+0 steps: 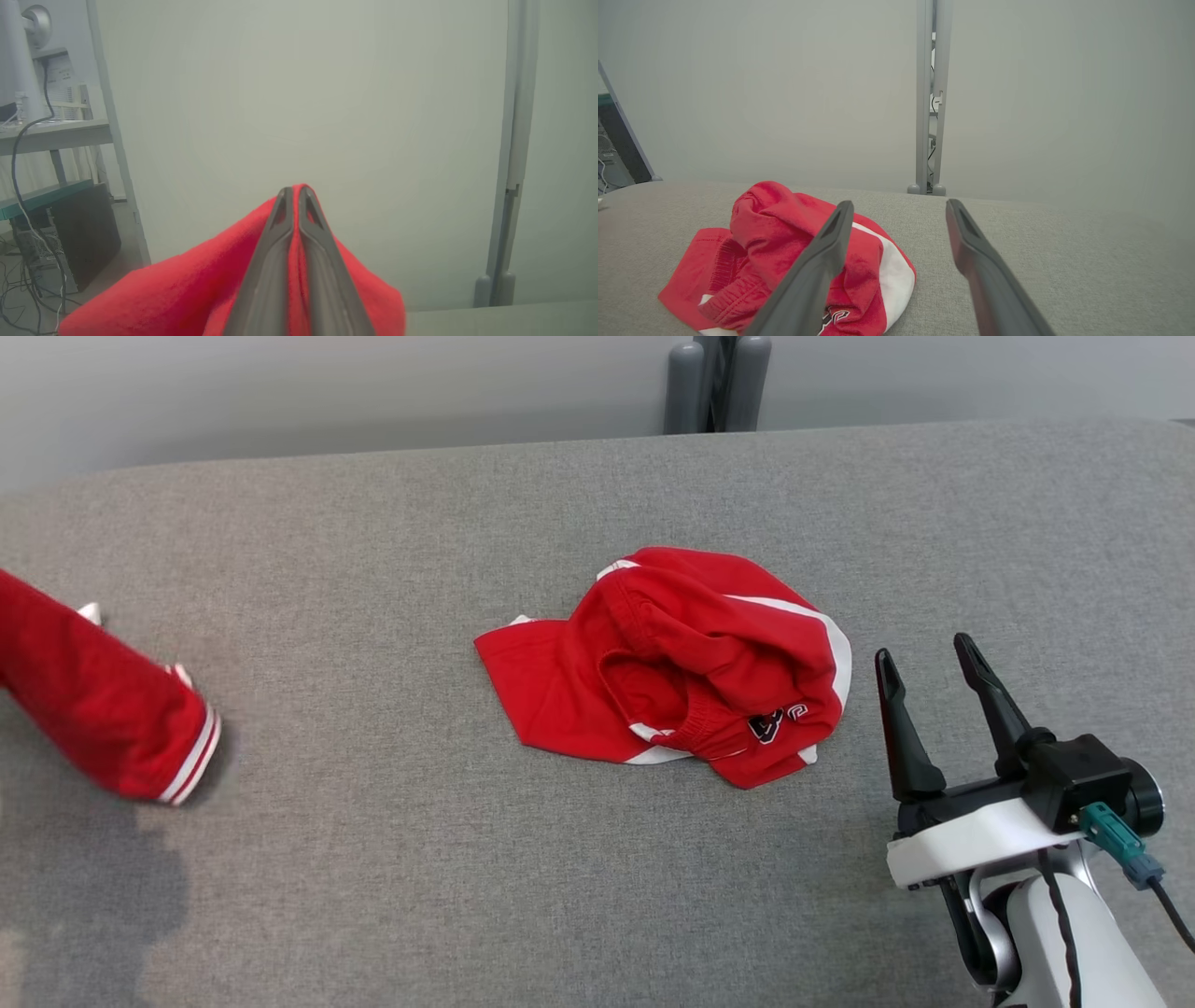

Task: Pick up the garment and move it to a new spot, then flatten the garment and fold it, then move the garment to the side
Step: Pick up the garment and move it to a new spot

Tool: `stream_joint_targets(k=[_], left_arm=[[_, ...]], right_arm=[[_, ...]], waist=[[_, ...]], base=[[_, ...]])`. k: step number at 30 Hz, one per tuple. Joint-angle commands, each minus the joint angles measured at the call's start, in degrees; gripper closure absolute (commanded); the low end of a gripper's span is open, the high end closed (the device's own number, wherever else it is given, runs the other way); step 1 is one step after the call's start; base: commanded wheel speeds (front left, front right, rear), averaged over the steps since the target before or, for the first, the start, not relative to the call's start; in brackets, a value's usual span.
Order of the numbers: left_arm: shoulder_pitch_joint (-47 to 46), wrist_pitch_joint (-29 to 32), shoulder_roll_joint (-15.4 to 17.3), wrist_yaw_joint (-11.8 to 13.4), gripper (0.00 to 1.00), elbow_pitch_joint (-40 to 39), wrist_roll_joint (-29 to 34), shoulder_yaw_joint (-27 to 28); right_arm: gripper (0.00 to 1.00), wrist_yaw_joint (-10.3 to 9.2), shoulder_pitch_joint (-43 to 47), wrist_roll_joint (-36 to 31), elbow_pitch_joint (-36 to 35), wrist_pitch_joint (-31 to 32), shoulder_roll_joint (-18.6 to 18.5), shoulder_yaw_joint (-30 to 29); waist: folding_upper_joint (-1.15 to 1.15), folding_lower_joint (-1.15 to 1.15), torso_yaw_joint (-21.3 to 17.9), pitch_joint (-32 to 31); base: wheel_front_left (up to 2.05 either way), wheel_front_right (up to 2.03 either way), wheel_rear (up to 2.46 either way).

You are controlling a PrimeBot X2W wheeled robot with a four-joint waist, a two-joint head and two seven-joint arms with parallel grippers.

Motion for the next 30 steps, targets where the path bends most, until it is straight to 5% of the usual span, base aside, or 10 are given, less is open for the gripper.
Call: stream_joint_targets(k=[1, 17, 19, 20, 21, 30], left_arm=[[1.19, 0.33, 0.66, -0.29, 1.00, 2.75, 0.48, -1.80], [-3.29, 4.21, -3.35, -0.04, 1.00, 27.68, 2.62, -11.44], [-4.04, 3.39, -3.91, -0.01, 0.51, 29.29, 2.78, -11.74], [-4.18, 2.95, -4.15, -0.03, 0.08, 29.81, 2.86, -12.02], [-4.54, 2.66, -4.39, -0.10, 0.00, 30.26, 3.01, -12.37], [-4.56, 0.44, -5.81, -0.42, 0.00, 26.37, 3.03, -15.45]], right_arm=[[0.00, 0.01, -0.75, -0.40, -0.38, -0.08, -0.37, 0.30], [0.00, 0.01, -2.19, -1.59, -1.33, -0.08, -0.39, 0.38], [0.00, 0.01, -2.03, -1.54, -1.37, -0.08, -0.39, 0.28], [0.00, 0.01, -1.90, -1.53, -1.39, -0.08, -0.39, 0.21], [0.00, 0.01, -1.73, -1.53, -1.37, -0.08, -0.40, 0.06], [0.00, 0.01, -0.79, -0.81, -0.75, -0.07, -0.42, -0.34]], waist=[[0.00, 0.00, 0.01, 0.42], [0.00, 0.00, -1.18, 3.77], [0.00, 0.00, -1.22, 3.83], [0.00, 0.00, -1.19, 3.79], [0.00, 0.00, -1.07, 3.69], [0.00, 0.00, 0.93, 0.83]], base=[[0.00, 0.00, 0.00], [0.00, 0.00, 0.00], [0.00, 0.00, 0.00], [0.00, 0.00, 0.00], [0.00, 0.00, 0.00], [0.00, 0.00, 0.00]])
